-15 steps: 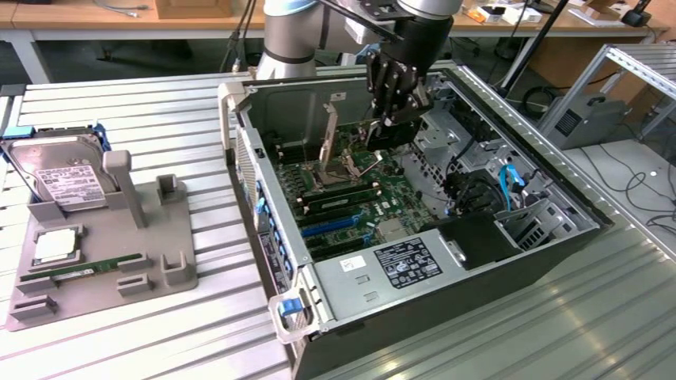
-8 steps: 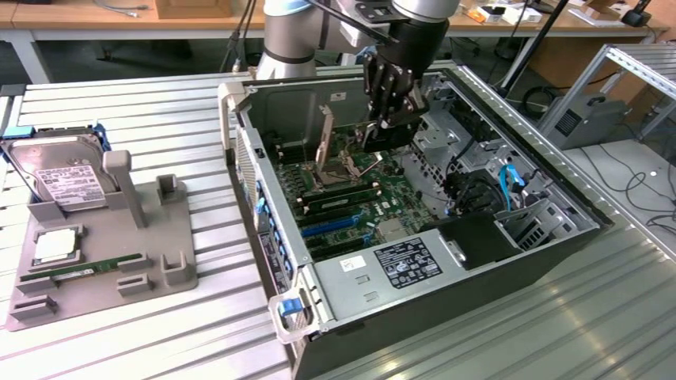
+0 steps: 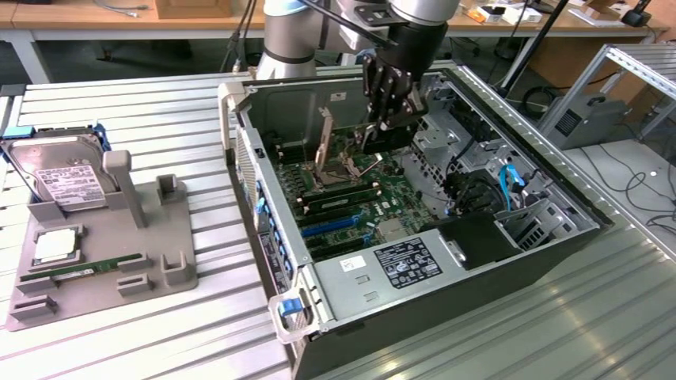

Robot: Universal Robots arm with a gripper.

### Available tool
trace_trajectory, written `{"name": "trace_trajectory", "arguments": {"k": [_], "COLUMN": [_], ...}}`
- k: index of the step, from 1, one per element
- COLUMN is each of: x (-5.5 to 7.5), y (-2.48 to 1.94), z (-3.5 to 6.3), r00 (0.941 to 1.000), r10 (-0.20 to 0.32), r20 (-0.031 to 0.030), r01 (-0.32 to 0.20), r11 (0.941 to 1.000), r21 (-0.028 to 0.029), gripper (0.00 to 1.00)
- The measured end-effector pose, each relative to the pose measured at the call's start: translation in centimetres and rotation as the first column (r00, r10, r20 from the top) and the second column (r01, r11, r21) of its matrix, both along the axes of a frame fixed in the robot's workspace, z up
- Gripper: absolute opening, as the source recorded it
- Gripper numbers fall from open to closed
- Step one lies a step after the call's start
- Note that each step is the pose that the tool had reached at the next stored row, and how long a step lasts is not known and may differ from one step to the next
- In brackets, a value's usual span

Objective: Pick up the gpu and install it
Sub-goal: 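Insert the gpu into the slot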

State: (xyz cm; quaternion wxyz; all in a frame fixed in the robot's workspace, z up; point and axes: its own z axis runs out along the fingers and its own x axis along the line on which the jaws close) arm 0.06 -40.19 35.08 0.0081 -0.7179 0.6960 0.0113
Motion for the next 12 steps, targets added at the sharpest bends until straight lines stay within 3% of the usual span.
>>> {"name": "trace_trajectory", "arguments": {"k": [6,12], "x": [-0.7,-0.9], "y": [-0.15,-1.62], "z": [-0.3,-0.63], "r00": [1.0,1.0], "r10": [0.0,0.0], "r20": [0.0001,0.0], "r01": [0.0,0.0], "r11": [1.0,1.0], "r21": [0.0001,0.0], "gripper": [0.27,0.27]}}
